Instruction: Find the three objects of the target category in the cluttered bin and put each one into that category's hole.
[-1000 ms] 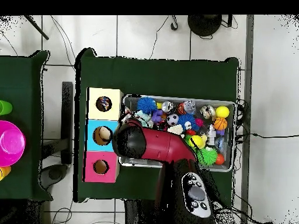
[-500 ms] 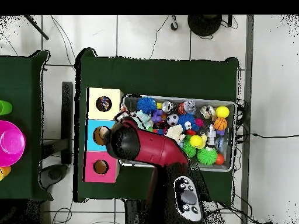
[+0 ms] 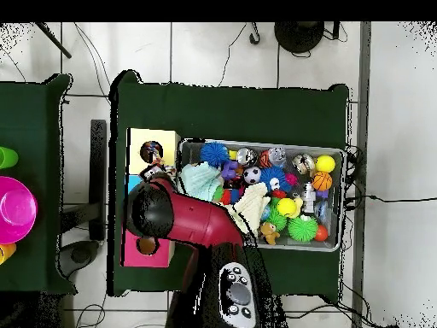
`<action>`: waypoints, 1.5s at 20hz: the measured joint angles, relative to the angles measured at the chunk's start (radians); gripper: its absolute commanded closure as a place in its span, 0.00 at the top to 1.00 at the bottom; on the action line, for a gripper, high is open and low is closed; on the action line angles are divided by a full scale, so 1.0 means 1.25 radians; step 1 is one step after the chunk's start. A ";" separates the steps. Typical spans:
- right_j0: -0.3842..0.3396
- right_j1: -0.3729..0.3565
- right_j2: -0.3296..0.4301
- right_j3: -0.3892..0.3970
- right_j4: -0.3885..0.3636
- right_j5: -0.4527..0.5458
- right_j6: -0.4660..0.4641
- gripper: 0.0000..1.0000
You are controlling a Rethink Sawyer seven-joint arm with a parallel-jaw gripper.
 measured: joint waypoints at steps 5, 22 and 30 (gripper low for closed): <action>0.051 0.004 -0.016 0.001 0.044 -0.001 0.000 0.00; 0.143 0.073 -0.060 -0.031 0.157 -0.008 0.001 0.00; 0.107 0.074 -0.068 -0.036 0.156 -0.009 0.001 0.00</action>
